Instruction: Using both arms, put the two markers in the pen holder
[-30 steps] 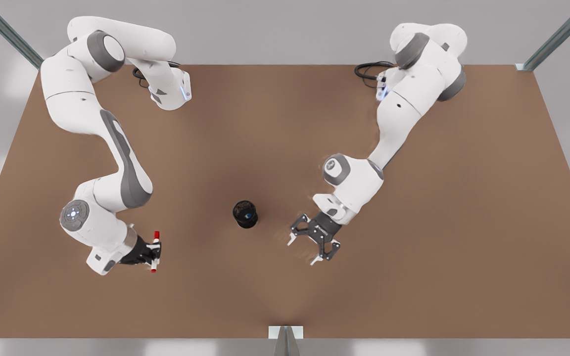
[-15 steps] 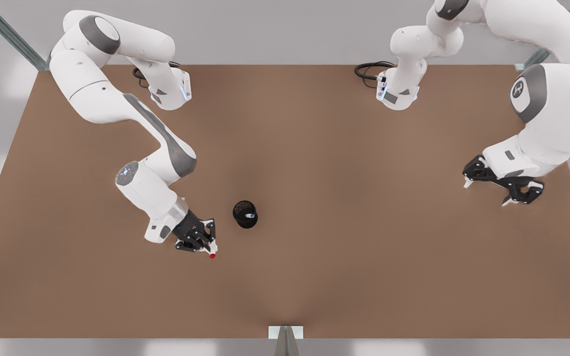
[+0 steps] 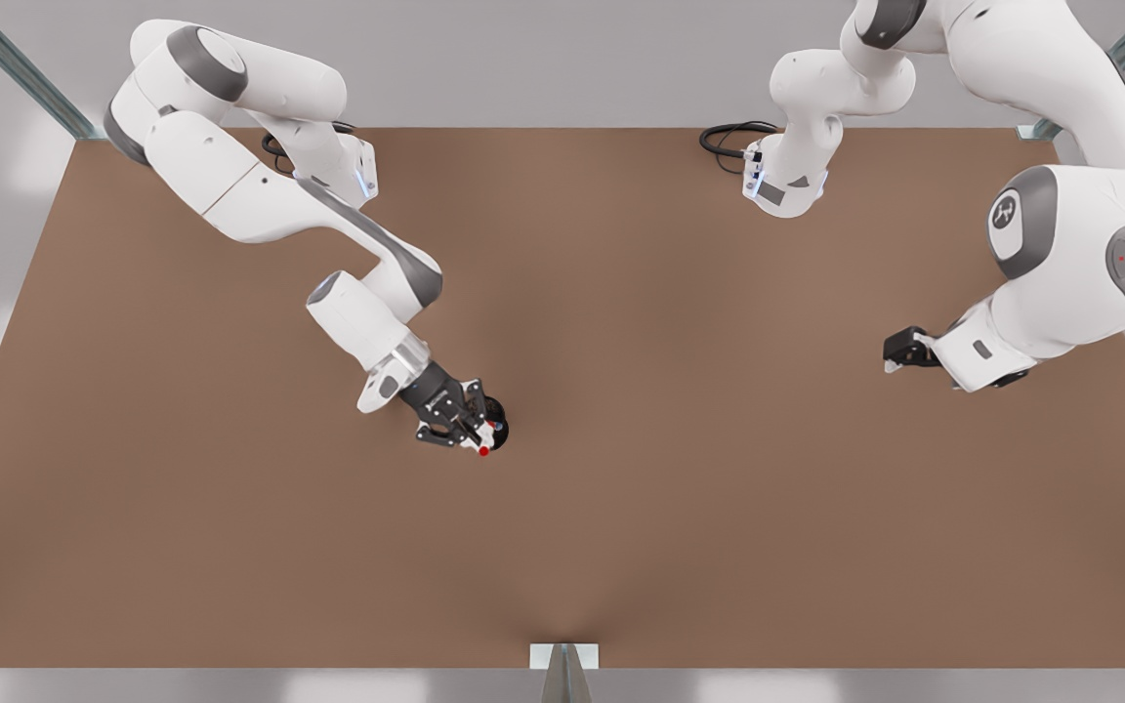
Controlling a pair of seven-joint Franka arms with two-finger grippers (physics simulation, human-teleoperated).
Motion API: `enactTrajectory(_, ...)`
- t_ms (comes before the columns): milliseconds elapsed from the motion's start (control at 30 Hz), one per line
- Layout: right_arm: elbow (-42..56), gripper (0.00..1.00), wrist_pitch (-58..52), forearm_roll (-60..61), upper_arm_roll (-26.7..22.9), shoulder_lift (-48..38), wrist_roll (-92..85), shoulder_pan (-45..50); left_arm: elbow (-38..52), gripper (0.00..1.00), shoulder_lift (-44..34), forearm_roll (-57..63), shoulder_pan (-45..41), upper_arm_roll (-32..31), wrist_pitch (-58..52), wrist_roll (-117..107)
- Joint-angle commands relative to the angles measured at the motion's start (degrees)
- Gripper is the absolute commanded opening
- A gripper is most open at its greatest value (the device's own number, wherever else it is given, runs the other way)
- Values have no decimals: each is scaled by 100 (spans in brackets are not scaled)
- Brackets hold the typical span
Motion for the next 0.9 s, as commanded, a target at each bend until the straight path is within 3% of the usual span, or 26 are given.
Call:
enactTrajectory(0, -29, 22, 810, 17, 2, -7, 196, 44, 3, 100, 33, 1, 1, 1, 2, -1412)
enactTrajectory(200, 14, 22, 801, -1231, -727, -24, 90, 325, 3, 100, 68, 1, 1, -8, 116, -1403)
enactTrajectory(767, -38, 22, 801, -1328, -1052, -130, 90, 686, -15, 100, 77, -8, 1, 1, 125, -1403)
enactTrajectory(867, -38, 22, 801, -1785, -1219, -165, 73, 712, -15, 100, 77, -8, -52, -8, 125, -1403)
